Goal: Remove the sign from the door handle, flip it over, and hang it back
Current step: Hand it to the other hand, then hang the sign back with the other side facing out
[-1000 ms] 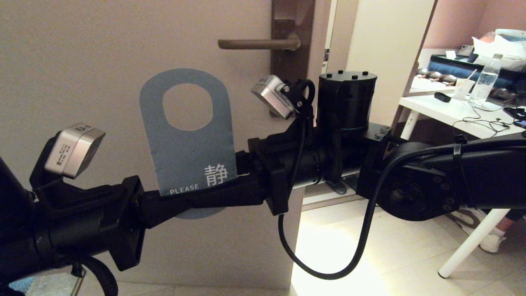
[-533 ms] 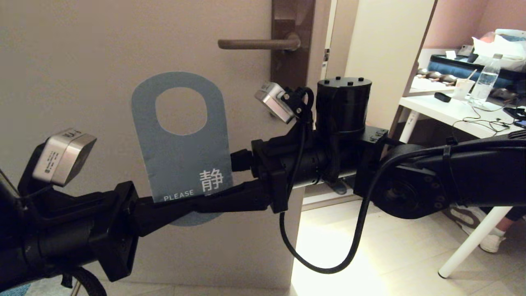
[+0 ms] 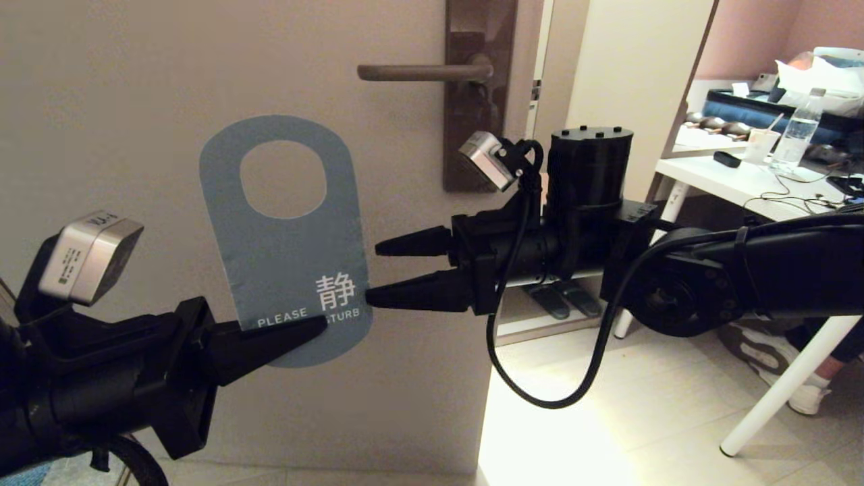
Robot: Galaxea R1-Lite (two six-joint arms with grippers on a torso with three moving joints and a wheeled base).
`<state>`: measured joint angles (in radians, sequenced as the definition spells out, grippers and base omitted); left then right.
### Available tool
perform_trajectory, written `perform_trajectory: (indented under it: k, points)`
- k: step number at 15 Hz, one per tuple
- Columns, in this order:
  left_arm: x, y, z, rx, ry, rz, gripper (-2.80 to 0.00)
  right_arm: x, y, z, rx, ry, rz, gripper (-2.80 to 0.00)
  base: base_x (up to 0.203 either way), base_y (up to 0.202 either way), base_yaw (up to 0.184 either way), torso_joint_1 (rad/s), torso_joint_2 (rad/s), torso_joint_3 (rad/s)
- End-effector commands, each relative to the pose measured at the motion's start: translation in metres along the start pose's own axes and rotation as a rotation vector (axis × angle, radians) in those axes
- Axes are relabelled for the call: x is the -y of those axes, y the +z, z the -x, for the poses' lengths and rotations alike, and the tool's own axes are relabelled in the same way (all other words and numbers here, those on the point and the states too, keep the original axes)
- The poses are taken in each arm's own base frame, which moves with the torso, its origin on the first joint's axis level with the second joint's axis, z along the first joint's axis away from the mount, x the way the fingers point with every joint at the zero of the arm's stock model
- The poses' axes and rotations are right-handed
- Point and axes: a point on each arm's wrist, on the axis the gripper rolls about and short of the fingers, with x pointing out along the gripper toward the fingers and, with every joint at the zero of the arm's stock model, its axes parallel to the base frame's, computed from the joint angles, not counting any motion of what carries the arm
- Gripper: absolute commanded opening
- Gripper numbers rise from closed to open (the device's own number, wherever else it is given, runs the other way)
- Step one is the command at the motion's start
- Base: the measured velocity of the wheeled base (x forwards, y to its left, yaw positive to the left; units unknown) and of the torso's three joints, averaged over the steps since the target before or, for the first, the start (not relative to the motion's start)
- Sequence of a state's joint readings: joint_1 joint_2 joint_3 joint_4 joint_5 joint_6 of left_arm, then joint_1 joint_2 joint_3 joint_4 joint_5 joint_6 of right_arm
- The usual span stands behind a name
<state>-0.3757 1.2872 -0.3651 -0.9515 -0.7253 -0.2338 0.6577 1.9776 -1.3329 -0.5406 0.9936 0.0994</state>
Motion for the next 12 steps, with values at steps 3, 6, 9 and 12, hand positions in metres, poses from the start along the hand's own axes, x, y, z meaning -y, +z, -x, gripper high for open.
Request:
perform_trajectory:
  k: [3,6,9,12]
  points:
    - [0.000,0.002,0.002,0.011,0.005,-0.010,-2.80,-0.006,0.003,0.008,0.005,-0.012,0.006,0.00,0.000,0.000,0.000,0.000,0.00,0.000]
    - [-0.002,0.003,0.003,0.014,0.015,-0.012,-2.80,-0.015,0.007,0.014,0.008,-0.013,0.012,0.00,0.000,0.000,0.000,0.000,0.00,0.000]
    - [-0.003,0.003,0.004,0.015,0.021,-0.012,-2.80,-0.020,0.010,0.018,0.014,-0.016,0.025,0.00,0.000,0.000,0.000,0.000,0.00,0.000]
    - [-0.002,0.003,0.004,0.018,0.022,-0.016,-2.80,-0.021,0.010,0.019,0.015,-0.022,0.037,0.00,0.000,0.000,0.000,0.000,0.00,0.000]
